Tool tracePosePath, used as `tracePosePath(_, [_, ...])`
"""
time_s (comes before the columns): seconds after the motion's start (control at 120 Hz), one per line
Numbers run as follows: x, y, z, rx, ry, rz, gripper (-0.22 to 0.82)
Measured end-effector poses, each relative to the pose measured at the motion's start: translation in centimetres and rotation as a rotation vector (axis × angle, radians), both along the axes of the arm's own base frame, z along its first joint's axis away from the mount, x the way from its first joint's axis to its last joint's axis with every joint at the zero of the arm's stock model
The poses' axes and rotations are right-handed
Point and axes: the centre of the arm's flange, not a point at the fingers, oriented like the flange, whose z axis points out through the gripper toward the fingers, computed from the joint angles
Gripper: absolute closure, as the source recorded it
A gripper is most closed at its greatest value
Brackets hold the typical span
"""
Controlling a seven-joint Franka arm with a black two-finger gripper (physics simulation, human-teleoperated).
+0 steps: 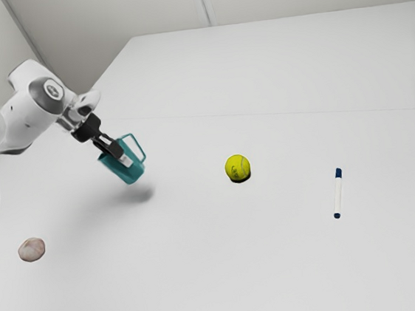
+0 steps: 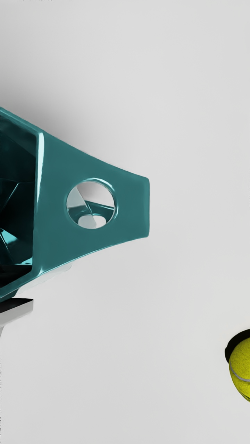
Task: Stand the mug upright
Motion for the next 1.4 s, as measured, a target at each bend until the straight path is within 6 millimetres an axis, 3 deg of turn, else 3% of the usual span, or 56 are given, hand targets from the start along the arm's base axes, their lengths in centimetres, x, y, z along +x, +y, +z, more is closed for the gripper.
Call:
tracePosePath(0.242, [-1.4,-4.2,0.9,0.174,-0.032,-0.081,0.77])
tracePosePath(0.658, [-2.8,-10.2,-0.8,0.343,-0.040,-0.128,0.77])
tracePosePath(1.4, [-3.2,-11.5,-5.5,0.394,-0.044,0.010,0.77])
